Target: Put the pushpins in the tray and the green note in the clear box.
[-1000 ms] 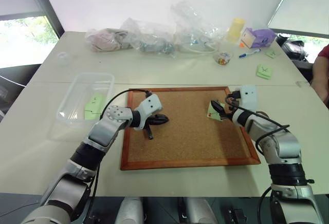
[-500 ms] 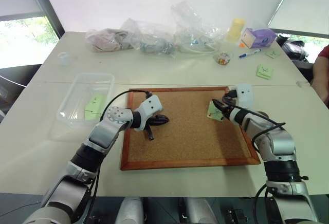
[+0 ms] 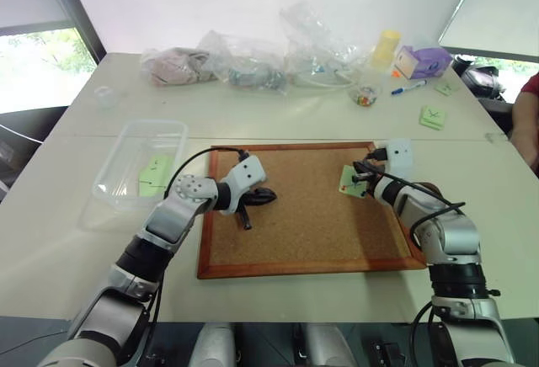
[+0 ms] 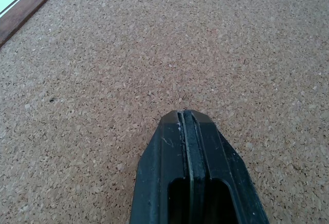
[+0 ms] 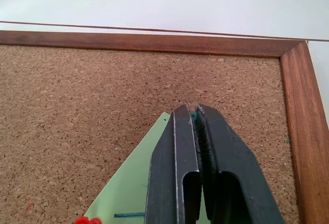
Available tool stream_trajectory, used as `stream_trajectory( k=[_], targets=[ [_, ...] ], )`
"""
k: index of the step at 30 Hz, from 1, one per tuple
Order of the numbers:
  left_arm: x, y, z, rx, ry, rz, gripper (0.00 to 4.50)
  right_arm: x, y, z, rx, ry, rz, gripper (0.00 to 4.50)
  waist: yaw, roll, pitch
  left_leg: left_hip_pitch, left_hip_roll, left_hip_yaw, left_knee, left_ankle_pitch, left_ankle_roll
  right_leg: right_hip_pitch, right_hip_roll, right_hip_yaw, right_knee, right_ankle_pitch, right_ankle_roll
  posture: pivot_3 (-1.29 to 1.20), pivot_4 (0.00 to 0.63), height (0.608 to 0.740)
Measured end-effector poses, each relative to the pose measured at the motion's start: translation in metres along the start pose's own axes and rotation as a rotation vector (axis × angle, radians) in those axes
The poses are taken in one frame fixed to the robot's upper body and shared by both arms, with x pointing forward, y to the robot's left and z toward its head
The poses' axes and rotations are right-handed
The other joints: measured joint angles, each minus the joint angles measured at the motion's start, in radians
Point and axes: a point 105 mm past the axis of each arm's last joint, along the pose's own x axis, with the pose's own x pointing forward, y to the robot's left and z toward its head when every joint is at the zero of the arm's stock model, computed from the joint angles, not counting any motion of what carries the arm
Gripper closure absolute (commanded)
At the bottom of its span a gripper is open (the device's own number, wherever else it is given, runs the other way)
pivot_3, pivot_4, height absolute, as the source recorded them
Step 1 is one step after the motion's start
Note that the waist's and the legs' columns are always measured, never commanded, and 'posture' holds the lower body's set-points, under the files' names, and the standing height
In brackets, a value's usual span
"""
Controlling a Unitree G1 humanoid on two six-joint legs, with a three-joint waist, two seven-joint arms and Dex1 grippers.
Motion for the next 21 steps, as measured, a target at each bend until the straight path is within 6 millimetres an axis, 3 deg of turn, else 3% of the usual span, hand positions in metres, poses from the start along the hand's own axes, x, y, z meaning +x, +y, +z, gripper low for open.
stream_trajectory(
  k=[7, 14, 17, 21],
  targets=[
    [0.0, 0.0, 0.0, 0.001, 0.002, -0.003, 4.5, -0.008, -0.003, 0.024, -0.036, -0.146, -0.036, 4.45, 0.001, 0.0, 0.0, 0.0, 0.0, 0.0, 0.0, 0.0, 0.0, 0.0, 0.0, 0.0, 0.0, 0.0, 0.0, 0.0, 0.15, 0.737],
    [0.001, 0.0, 0.0, 0.009, 0.003, -0.001, 4.5, -0.019, -0.016, 0.032, -0.008, -0.224, -0.154, 4.45, 0.002, 0.001, 0.0, 0.0, 0.0, 0.0, 0.0, 0.0, 0.0, 0.0, 0.0, 0.0, 0.0, 0.0, 0.0, 0.0, 0.15, 0.737],
    [0.002, -0.001, 0.001, 0.008, 0.0, -0.004, 4.5, -0.041, -0.037, 0.037, 0.002, -0.27, -0.27, 4.45, 0.005, 0.001, 0.0, 0.0, 0.0, -0.001, 0.0, 0.0, 0.0, 0.001, 0.0, 0.0, 0.0, 0.0, 0.0, 0.0, 0.15, 0.737],
    [0.001, -0.001, -0.001, 0.004, 0.004, -0.001, 4.5, -0.072, -0.065, 0.021, 0.021, -0.239, -0.406, 4.45, 0.001, 0.002, -0.001, 0.001, 0.0, -0.001, 0.0, 0.0, 0.0, 0.001, 0.0, 0.0, 0.0, 0.0, 0.0, 0.0, 0.15, 0.737]
  ],
)
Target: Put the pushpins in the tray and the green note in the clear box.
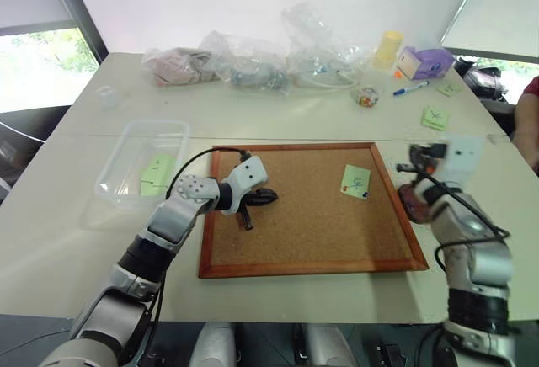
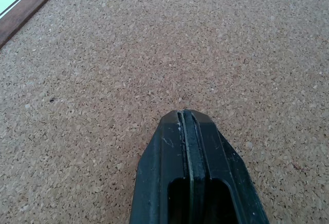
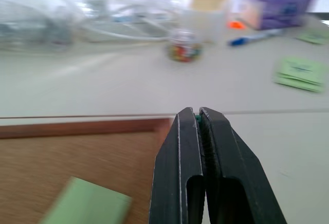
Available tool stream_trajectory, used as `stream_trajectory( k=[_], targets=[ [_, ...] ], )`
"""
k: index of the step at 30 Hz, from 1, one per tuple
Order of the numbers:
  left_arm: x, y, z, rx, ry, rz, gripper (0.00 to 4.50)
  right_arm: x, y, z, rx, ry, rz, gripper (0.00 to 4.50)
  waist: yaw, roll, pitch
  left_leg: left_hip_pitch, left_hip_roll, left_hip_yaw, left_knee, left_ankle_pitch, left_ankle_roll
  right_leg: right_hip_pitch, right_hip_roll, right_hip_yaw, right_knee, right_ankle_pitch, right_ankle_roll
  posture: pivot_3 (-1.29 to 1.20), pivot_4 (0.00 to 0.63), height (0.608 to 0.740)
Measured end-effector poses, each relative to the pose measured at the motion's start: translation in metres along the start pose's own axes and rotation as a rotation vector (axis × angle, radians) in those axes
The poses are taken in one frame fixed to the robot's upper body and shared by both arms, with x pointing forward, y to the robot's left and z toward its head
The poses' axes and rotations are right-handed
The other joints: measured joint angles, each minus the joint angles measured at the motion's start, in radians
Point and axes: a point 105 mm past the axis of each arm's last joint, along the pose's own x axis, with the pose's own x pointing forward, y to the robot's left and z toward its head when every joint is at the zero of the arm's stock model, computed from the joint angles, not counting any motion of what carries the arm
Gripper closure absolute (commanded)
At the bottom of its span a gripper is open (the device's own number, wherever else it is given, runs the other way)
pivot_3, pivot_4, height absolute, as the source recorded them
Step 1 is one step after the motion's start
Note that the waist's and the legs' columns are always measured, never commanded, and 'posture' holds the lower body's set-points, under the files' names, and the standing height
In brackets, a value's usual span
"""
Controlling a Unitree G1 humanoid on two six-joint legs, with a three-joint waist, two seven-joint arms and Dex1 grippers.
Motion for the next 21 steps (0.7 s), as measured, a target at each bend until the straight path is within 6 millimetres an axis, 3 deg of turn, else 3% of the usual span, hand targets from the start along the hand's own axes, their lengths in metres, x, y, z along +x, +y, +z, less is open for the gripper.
stream_trajectory(
  k=[3, 9, 19, 21],
  targets=[
    [0.0, 0.0, -0.001, -0.004, 0.002, 0.002, 4.5, -0.012, -0.011, -0.013, 0.006, 0.064, -0.037, 4.45, -0.002, 0.002, -0.001, 0.003, 0.0, 0.0, 0.0, 0.0, 0.0, 0.002, 0.0, 0.001, 0.0, 0.0, 0.0, 0.0, 0.15, 0.737],
    [0.002, -0.001, -0.001, -0.006, -0.003, 0.0, 4.5, -0.026, -0.013, -0.023, 0.023, 0.136, -0.052, 4.45, 0.002, 0.003, -0.002, 0.003, 0.0, 0.0, 0.0, 0.0, 0.0, 0.002, 0.0, 0.001, 0.0, 0.0, -0.001, 0.0, 0.15, 0.737],
    [0.002, 0.0, -0.001, -0.001, -0.001, -0.002, 4.5, -0.03, -0.014, -0.04, 0.055, 0.224, -0.091, 4.45, 0.002, 0.003, -0.002, 0.003, 0.0, 0.0, 0.0, 0.0, 0.0, 0.002, 0.0, 0.001, 0.0, -0.002, -0.003, 0.0, 0.15, 0.737],
    [0.002, 0.0, 0.0, 0.001, 0.0, -0.001, 4.5, -0.03, -0.015, -0.041, 0.055, 0.228, -0.095, 3.89, 0.001, 0.003, -0.002, 0.003, 0.0, 0.0, 0.0, 0.0, 0.0, 0.002, 0.0, 0.001, 0.0, -0.002, -0.003, 0.0, 0.15, 0.737]
  ],
)
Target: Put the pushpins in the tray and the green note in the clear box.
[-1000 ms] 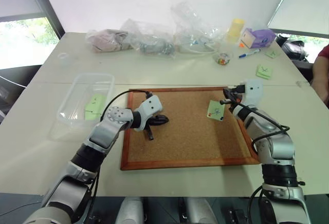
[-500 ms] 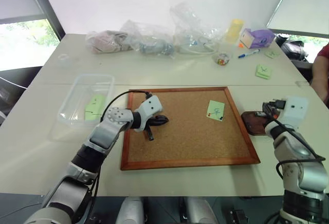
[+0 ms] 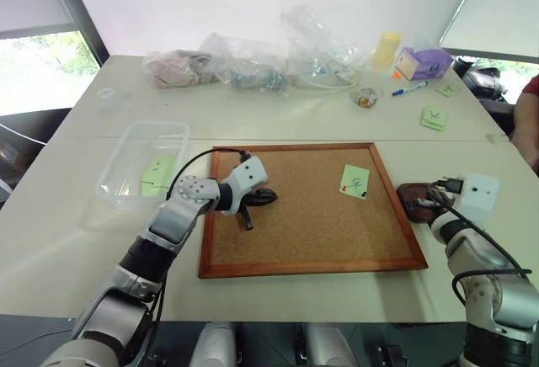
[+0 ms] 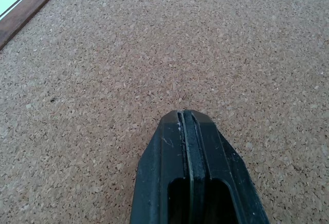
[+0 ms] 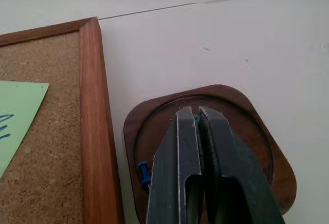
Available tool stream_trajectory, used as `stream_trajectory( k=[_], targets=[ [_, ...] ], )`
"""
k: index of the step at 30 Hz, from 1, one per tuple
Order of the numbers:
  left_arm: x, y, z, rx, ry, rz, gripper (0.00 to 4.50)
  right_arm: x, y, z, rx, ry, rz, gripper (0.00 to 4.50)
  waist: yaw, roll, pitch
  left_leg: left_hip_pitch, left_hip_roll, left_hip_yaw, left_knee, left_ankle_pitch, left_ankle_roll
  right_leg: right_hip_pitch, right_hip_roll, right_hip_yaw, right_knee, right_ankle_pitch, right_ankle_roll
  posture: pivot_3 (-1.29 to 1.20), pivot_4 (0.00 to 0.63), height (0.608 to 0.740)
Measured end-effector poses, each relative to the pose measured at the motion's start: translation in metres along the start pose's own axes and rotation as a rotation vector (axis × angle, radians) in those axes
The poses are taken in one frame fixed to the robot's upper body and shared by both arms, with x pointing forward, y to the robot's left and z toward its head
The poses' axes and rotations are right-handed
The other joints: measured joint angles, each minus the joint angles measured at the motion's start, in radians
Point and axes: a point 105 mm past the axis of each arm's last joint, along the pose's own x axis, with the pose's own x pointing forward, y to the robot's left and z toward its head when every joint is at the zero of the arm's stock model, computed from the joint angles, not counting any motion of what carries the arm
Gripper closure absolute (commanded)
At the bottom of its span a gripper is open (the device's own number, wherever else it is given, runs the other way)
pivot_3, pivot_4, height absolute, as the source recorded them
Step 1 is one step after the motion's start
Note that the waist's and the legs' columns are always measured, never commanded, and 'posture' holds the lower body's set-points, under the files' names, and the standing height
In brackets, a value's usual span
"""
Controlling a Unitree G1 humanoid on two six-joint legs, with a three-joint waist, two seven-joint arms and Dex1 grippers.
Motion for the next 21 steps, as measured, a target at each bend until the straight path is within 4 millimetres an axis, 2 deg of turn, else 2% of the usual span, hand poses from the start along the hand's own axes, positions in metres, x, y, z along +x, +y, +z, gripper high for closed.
stream_trajectory(
  k=[1, 3, 8, 17, 19, 21],
  targets=[
    [0.0, 0.0, 0.0, 0.001, 0.001, 0.001, 4.5, 0.0, 0.0, 0.0, 0.0, 0.001, -0.001, 3.58, 0.0, 0.0, 0.0, 0.0, 0.0, 0.0, 0.0, 0.0, 0.0, 0.0, 0.0, 0.0, 0.0, 0.0, 0.0, 0.0, 0.15, 0.737],
    [0.0, 0.0, 0.0, 0.002, 0.001, 0.002, 4.5, 0.0, 0.0, 0.0, 0.0, 0.004, -0.006, 2.67, 0.0, 0.0, 0.0, 0.0, 0.0, 0.0, 0.0, 0.0, 0.0, 0.0, 0.0, 0.0, 0.0, 0.0, 0.0, 0.0, 0.15, 0.737],
    [0.001, 0.0, 0.0, 0.001, 0.0, 0.004, 4.5, 0.0, -0.001, -0.002, -0.001, 0.014, -0.011, 0.06, 0.001, 0.0, 0.0, 0.0, 0.0, 0.0, 0.0, 0.0, 0.0, 0.0, 0.0, 0.0, 0.0, 0.0, 0.0, 0.0, 0.15, 0.737],
    [0.001, -0.001, -0.001, -0.002, -0.001, 0.006, 4.5, 0.0, -0.002, 0.003, -0.011, -0.013, -0.013, 0.06, 0.0, 0.0, 0.0, 0.0, 0.0, 0.0, 0.0, 0.0, 0.0, 0.0, 0.0, 0.0, 0.0, 0.0, 0.0, 0.0, 0.15, 0.737],
    [0.0, 0.0, -0.001, -0.002, 0.001, 0.004, 4.5, -0.002, 0.007, 0.014, -0.022, -0.068, 0.037, 0.06, -0.001, 0.0, 0.0, 0.0, 0.0, 0.0, 0.0, 0.0, 0.0, 0.0, 0.0, 0.0, 0.0, 0.0, 0.0, 0.0, 0.15, 0.737],
    [0.0, -0.001, -0.001, -0.003, 0.002, -0.002, 4.5, -0.002, 0.027, 0.026, -0.047, -0.106, 0.138, 0.06, -0.003, 0.0, 0.0, 0.0, 0.0, 0.0, 0.0, 0.0, 0.0, 0.0, 0.0, 0.0, 0.0, 0.0, 0.0, 0.0, 0.15, 0.737]
  ],
)
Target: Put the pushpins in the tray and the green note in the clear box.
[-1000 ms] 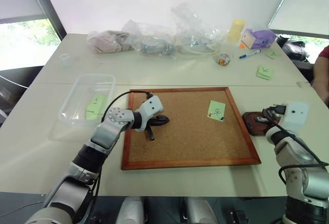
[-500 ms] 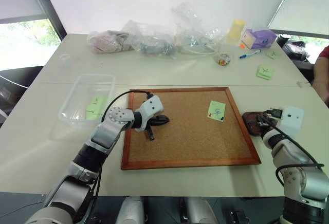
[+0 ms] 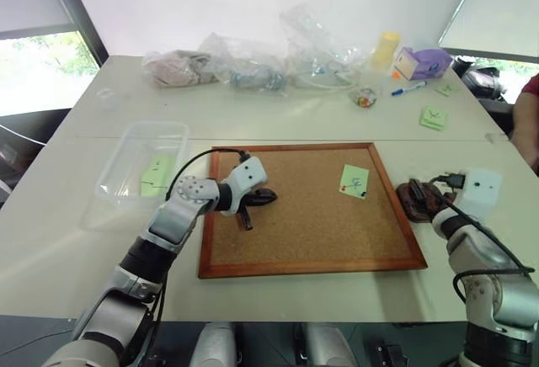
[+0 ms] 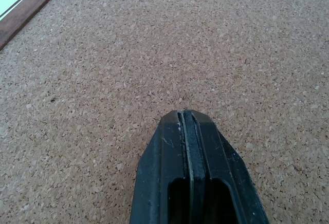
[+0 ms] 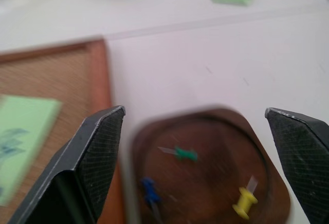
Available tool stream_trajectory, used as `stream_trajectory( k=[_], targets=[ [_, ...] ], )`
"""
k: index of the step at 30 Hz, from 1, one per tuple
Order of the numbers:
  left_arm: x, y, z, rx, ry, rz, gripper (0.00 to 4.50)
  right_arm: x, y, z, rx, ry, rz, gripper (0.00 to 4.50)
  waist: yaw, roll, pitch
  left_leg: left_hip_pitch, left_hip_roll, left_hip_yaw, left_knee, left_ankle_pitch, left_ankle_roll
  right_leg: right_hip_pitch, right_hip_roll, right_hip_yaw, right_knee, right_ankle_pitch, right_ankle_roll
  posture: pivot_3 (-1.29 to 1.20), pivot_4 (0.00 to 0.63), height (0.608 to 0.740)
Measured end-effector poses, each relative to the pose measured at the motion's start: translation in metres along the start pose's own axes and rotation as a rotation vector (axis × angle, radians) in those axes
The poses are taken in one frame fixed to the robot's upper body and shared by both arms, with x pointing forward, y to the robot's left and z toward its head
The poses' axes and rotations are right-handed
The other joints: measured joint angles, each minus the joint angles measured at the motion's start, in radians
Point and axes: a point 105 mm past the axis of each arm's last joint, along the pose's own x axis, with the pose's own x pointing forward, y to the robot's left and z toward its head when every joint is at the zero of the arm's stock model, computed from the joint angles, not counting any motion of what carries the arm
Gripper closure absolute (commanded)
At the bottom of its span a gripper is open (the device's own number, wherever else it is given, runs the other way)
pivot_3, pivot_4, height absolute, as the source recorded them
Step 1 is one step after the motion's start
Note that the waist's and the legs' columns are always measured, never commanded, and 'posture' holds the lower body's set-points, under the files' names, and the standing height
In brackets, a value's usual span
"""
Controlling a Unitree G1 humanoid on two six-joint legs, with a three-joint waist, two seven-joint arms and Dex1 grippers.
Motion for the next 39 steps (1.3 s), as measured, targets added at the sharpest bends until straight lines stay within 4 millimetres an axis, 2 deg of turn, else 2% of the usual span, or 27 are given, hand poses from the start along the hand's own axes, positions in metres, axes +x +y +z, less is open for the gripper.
stream_trajectory(
  k=[2, 4, 8, 13, 19, 22, 29, 39],
  targets=[
    [0.0, -0.001, 0.0, 0.001, -0.002, -0.004, 4.5, 0.003, 0.021, 0.003, -0.029, -0.004, 0.102, 0.06, 0.002, 0.0, 0.0, 0.0, 0.0, 0.0, 0.0, 0.0, 0.0, 0.0, 0.0, 0.0, 0.0, 0.0, 0.0, 0.0, 0.15, 0.737],
    [0.0, -0.001, 0.001, 0.002, -0.004, -0.008, 4.5, 0.004, 0.046, -0.006, -0.05, 0.03, 0.22, 0.06, 0.003, 0.0, 0.0, -0.001, 0.0, 0.0, 0.0, 0.0, 0.001, 0.0, 0.0, 0.0, -0.001, 0.0, 0.0, 0.0, 0.15, 0.737],
    [0.001, -0.001, 0.001, 0.003, -0.005, -0.009, 4.5, 0.001, 0.072, -0.024, -0.06, 0.094, 0.352, 0.06, 0.003, 0.0, 0.0, -0.001, 0.0, 0.0, 0.0, -0.001, 0.001, 0.0, 0.0, 0.0, -0.001, 0.0, 0.0, 0.0, 0.15, 0.737],
    [0.0, -0.001, 0.001, 0.004, -0.005, -0.008, 4.5, -0.001, 0.074, -0.031, -0.059, 0.105, 0.36, 0.06, 0.003, 0.0, 0.0, -0.001, 0.0, 0.0, 0.0, -0.001, 0.001, 0.0, 0.0, 0.0, -0.001, 0.0, 0.0, 0.0, 0.15, 0.737],
    [0.0, -0.003, 0.001, 0.003, -0.004, -0.008, 4.5, -0.009, 0.071, -0.05, -0.033, 0.155, 0.352, 0.06, 0.001, 0.0, 0.0, -0.001, 0.0, 0.0, 0.0, -0.001, 0.001, 0.0, 0.0, 0.0, -0.001, 0.0, 0.0, 0.0, 0.15, 0.737],
    [0.0, -0.003, 0.001, 0.003, -0.005, -0.009, 4.5, -0.01, 0.072, -0.05, -0.028, 0.152, 0.353, 0.94, 0.002, 0.0, 0.0, -0.001, 0.0, 0.0, 0.0, -0.001, 0.001, 0.0, 0.0, 0.0, -0.001, 0.0, -0.001, 0.0, 0.15, 0.737],
    [0.0, -0.003, 0.001, 0.007, -0.007, -0.01, 4.5, -0.008, 0.067, -0.049, -0.028, 0.136, 0.326, 4.46, 0.002, 0.0, 0.0, -0.001, 0.0, 0.0, 0.0, -0.001, 0.001, 0.0, 0.0, 0.0, -0.002, -0.001, -0.001, 0.0, 0.15, 0.737],
    [0.0, -0.003, 0.001, 0.006, -0.006, -0.009, 4.5, -0.007, 0.066, -0.048, -0.026, 0.125, 0.32, 4.46, 0.002, 0.0, 0.0, -0.001, 0.0, 0.0, 0.0, -0.001, 0.001, 0.0, 0.0, 0.0, -0.001, -0.001, -0.001, 0.0, 0.15, 0.737]
  ],
)
